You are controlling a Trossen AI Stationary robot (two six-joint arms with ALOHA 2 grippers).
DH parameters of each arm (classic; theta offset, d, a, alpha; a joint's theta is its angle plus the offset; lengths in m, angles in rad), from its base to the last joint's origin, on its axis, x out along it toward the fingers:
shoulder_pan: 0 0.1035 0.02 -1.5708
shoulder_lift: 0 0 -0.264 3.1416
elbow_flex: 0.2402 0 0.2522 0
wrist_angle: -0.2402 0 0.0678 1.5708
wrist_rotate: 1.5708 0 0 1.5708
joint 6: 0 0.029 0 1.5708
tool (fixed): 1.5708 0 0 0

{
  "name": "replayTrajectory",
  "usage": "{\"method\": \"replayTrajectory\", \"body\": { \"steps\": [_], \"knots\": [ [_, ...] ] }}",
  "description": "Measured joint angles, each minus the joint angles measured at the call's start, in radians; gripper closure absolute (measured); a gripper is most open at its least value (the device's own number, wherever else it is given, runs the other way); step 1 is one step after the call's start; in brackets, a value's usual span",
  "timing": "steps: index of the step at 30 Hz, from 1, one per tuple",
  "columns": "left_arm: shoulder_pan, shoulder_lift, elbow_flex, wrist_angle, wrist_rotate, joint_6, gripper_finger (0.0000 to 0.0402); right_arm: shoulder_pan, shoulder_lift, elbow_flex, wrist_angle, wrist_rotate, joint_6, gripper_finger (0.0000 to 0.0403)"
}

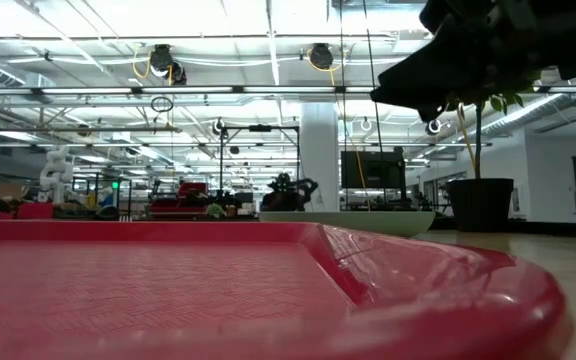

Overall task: Pick and place plate/cup/fork/spoon on tray
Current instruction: Put the blue cup on the tray, then put the light blue plate on the orange tray

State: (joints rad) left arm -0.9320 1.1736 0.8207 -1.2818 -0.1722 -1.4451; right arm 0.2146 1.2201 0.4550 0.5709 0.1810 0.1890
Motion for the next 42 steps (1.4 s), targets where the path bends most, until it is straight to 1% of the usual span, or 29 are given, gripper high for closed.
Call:
{"method": "replayTrajectory", "body": {
  "steps": [4,7,11,16,19,24,26,29,33,34,37,42],
  "knots": [
    [0.008,-0.004,0.000,-0.001,0.001,0.006,0.0295,0.004,0.039,0.028,-0.033,-0.002,-0.022,0.0224],
    [0.024,-0.016,0.002,-0.005,0.019,0.023,0.0277,0.003,0.057,0.038,-0.062,-0.003,-0.026,0.0220],
    [0.050,-0.024,0.041,-0.069,0.042,0.025,0.0271,-0.004,0.072,0.047,-0.101,-0.029,-0.051,0.0223],
    [0.074,-0.024,0.140,-0.162,0.021,0.026,0.0270,-0.032,0.073,0.047,-0.160,-0.030,-0.071,0.0226],
    [0.087,-0.024,0.199,-0.176,-0.031,0.029,0.0270,-0.050,0.073,0.047,-0.191,-0.052,-0.071,0.0226],
    [0.094,-0.024,0.264,-0.173,-0.150,0.037,0.0270,-0.058,0.106,0.048,-0.198,-0.052,-0.071,0.0227],
    [0.094,-0.024,0.273,-0.161,-0.226,0.053,0.0270,-0.058,0.138,0.070,-0.206,-0.037,-0.061,0.0227],
    [0.094,-0.024,0.274,-0.146,-0.370,0.095,0.0270,-0.058,0.204,0.132,-0.276,-0.012,-0.048,0.0227],
    [0.094,-0.021,0.274,-0.084,-0.552,0.175,0.0270,-0.064,0.300,0.234,-0.372,0.007,-0.083,0.0227],
    [0.095,-0.021,0.274,-0.062,-0.570,0.206,0.0270,-0.067,0.321,0.253,-0.379,0.007,-0.091,0.0227],
    [0.107,-0.023,0.275,-0.015,-0.578,0.295,0.0270,-0.078,0.361,0.283,-0.388,0.005,-0.097,0.0227],
    [0.125,-0.022,0.275,0.012,-0.585,0.356,0.0270,-0.085,0.397,0.290,-0.395,0.007,-0.120,0.0227]
  ]
}}
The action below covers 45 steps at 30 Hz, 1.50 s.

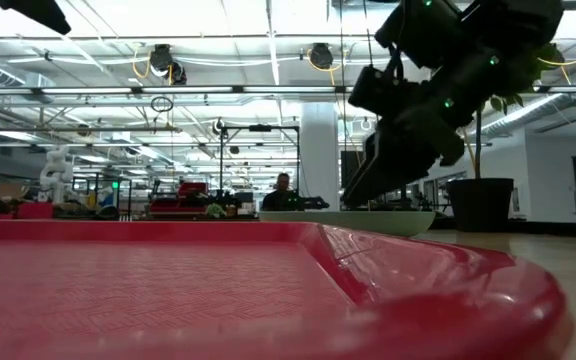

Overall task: Pick and place plate/cup/fork/spoon on tray
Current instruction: Put the light blue plate on the orange tray

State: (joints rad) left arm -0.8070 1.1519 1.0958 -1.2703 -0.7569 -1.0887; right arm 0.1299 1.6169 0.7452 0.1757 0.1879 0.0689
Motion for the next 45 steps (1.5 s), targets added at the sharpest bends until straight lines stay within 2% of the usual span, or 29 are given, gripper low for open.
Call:
{"method": "replayTrajectory", "body": {
  "steps": [7,13,29,41,45],
  "knots": [
    [0.043,0.000,0.000,0.000,-0.026,0.040,0.0270,0.000,0.034,0.000,-0.001,0.073,-0.036,0.0227],
    [0.059,0.000,0.000,0.001,-0.026,0.047,0.0270,0.000,0.053,-0.002,-0.003,0.074,-0.055,0.0238],
    [0.059,0.000,0.000,0.020,-0.025,0.047,0.0270,-0.011,0.045,-0.002,-0.004,0.044,-0.070,0.0394],
    [0.059,0.000,0.000,0.059,-0.023,0.101,0.0270,0.032,-0.133,-0.002,-0.002,0.045,-0.081,0.0400],
    [0.059,0.000,0.000,0.060,-0.026,0.101,0.0270,0.072,-0.182,0.011,-0.012,0.084,-0.081,0.0399]
  ]
}}
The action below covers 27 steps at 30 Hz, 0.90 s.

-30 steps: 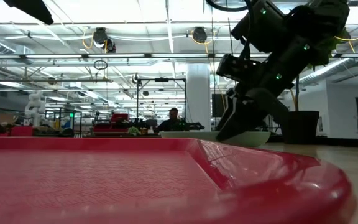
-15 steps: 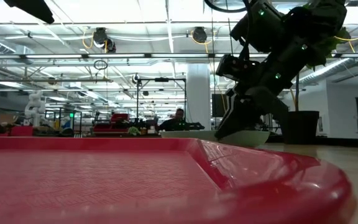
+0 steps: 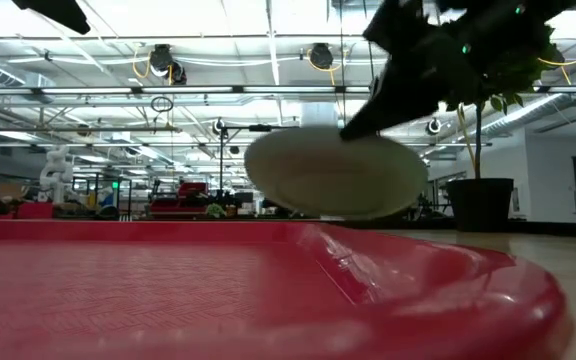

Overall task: Pick and place plate/cup/fork/spoon on tray
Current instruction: Put the light blue plate on the orange tray

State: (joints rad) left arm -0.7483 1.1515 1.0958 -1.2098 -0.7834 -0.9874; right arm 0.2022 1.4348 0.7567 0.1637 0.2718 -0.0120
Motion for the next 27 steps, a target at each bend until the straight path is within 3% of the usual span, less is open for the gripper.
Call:
{"method": "replayTrajectory", "body": {
  "steps": [12,15,21,27],
  "knots": [
    [0.000,0.000,0.000,0.011,-0.008,-0.002,0.0270,0.175,-0.007,0.230,-0.108,0.055,-0.058,0.0399],
    [0.004,0.000,0.000,0.036,-0.025,0.003,0.0270,0.214,-0.007,0.262,-0.112,0.123,-0.063,0.0399],
    [0.033,0.000,0.000,0.145,-0.030,0.109,0.0270,0.253,0.041,0.332,-0.113,0.152,-0.098,0.0399],
    [0.076,0.000,0.000,0.305,-0.030,0.261,0.0270,0.254,0.173,0.430,-0.114,0.135,-0.127,0.0399]
  ]
}}
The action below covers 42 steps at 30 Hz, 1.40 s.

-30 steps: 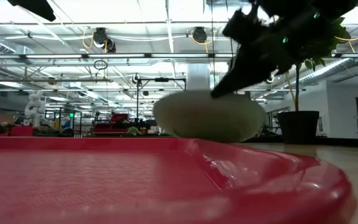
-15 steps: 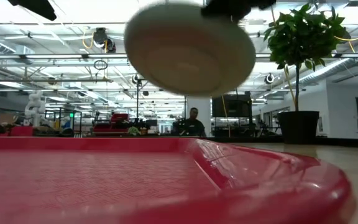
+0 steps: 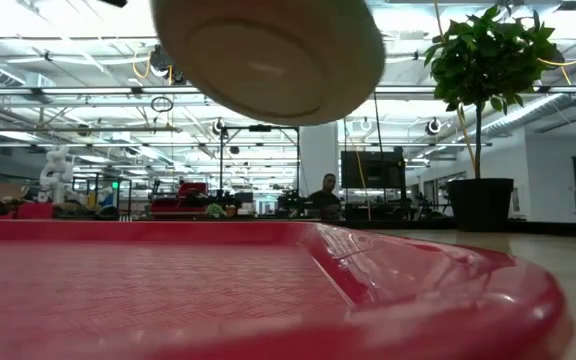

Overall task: Pick and place plate/cup/fork/spoon on tray
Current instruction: Put the light blue plate on the orange tray

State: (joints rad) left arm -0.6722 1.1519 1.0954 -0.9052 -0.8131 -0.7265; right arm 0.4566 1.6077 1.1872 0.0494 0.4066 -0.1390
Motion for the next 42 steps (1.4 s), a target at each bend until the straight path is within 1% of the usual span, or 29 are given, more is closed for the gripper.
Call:
{"method": "replayTrajectory", "body": {
  "steps": [3,7,13,20,26,33,38,42],
  "knots": [
    [0.014,0.000,0.000,0.067,-0.001,0.070,0.0270,-0.001,0.080,0.061,0.000,-0.024,-0.016,0.0399],
    [0.024,0.000,0.000,0.109,-0.001,0.117,0.0270,-0.003,0.197,0.165,0.003,-0.102,-0.054,0.0399],
    [0.033,0.008,0.000,0.110,0.000,0.119,0.0270,-0.002,0.376,0.328,-0.002,-0.196,-0.134,0.0399],
    [0.033,0.029,-0.001,0.109,0.002,0.119,0.0270,0.013,0.524,0.461,0.016,-0.272,-0.230,0.0399],
    [0.039,0.056,-0.001,0.108,0.003,0.127,0.0270,0.016,0.598,0.481,0.119,-0.310,-0.271,0.0398],
    [0.058,0.068,-0.001,0.108,0.004,0.130,0.0270,0.017,0.652,0.481,0.212,-0.360,-0.300,0.0398],
    [0.069,0.068,-0.001,0.108,0.004,0.125,0.0270,0.016,0.683,0.481,0.225,-0.363,-0.338,0.0398],
    [0.074,0.068,-0.001,0.109,0.005,0.122,0.0270,0.011,0.682,0.481,0.224,-0.390,-0.349,0.0398]
  ]
}}
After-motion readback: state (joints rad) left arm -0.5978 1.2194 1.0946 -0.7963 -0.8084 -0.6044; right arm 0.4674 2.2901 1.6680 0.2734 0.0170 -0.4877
